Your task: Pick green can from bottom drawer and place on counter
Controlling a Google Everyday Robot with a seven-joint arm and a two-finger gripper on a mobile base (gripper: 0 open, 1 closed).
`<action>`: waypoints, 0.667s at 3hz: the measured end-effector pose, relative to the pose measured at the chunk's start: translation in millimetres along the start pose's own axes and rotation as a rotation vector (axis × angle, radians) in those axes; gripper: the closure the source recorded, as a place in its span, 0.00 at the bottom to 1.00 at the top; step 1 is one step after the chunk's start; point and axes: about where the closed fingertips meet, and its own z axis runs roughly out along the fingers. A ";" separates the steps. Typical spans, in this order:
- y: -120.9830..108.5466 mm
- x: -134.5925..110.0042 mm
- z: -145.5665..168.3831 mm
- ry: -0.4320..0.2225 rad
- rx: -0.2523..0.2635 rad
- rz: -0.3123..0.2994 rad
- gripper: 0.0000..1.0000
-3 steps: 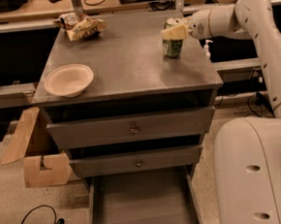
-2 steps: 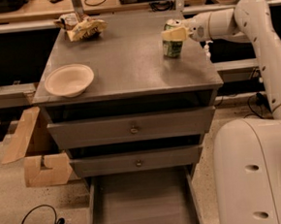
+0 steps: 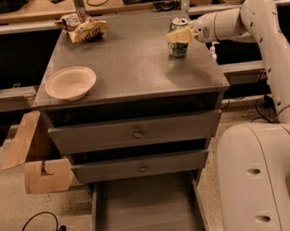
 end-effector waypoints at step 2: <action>1.1 0.8 3.1 0.001 -0.004 0.001 0.00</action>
Offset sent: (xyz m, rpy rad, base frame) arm 0.0007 0.0027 -0.0017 0.0005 0.0024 0.0033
